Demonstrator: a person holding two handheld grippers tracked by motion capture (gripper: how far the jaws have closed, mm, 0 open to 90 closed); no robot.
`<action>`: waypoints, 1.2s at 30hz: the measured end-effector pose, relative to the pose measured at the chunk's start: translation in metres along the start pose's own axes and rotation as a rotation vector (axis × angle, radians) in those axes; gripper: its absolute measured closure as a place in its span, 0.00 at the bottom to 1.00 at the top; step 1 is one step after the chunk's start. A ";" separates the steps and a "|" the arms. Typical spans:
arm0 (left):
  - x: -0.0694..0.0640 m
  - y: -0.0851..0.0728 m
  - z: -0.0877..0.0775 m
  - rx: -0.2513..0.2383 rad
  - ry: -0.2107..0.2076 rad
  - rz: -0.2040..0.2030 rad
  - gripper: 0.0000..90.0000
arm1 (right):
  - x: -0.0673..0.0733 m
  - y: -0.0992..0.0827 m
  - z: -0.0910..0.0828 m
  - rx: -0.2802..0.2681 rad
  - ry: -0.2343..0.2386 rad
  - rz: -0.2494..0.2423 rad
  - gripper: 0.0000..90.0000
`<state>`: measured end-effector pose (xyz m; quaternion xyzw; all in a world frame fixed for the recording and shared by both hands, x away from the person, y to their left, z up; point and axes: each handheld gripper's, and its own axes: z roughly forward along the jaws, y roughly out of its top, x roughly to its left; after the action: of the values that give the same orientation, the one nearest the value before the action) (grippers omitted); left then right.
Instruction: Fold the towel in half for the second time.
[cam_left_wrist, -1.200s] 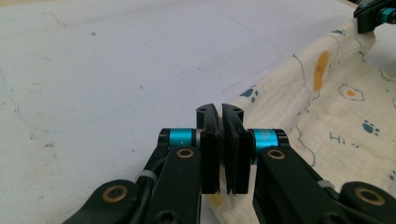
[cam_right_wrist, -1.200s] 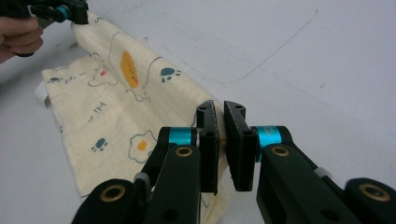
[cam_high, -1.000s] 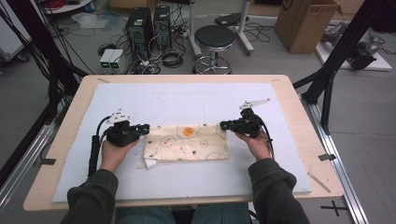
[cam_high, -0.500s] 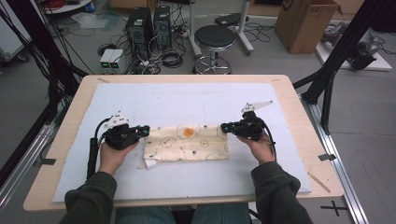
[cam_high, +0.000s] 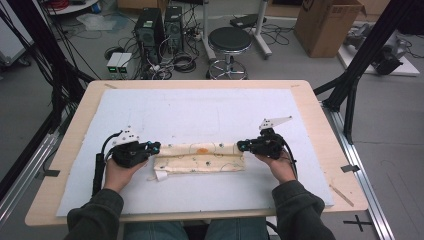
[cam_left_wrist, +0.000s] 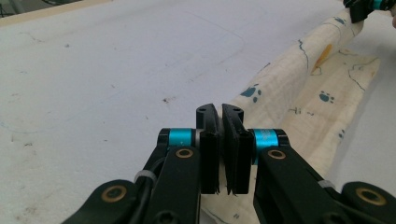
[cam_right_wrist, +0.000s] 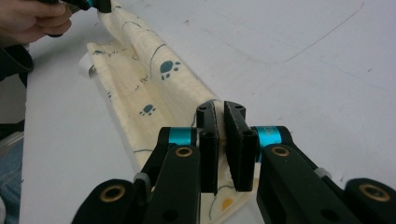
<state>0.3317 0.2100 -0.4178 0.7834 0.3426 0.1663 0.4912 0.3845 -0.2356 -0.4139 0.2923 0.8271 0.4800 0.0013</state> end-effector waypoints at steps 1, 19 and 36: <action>-0.001 0.000 0.000 0.008 -0.004 0.011 0.95 | 0.000 -0.001 0.000 -0.001 -0.001 -0.002 0.93; -0.016 -0.009 -0.004 0.082 -0.013 0.100 0.94 | 0.009 -0.011 0.002 0.037 0.009 -0.020 0.93; -0.021 -0.022 -0.027 0.065 -0.131 0.059 0.77 | 0.020 -0.023 -0.004 0.050 0.050 -0.027 0.77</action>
<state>0.2931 0.2192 -0.4232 0.8180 0.2913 0.1178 0.4818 0.3554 -0.2374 -0.4242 0.2692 0.8424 0.4663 -0.0202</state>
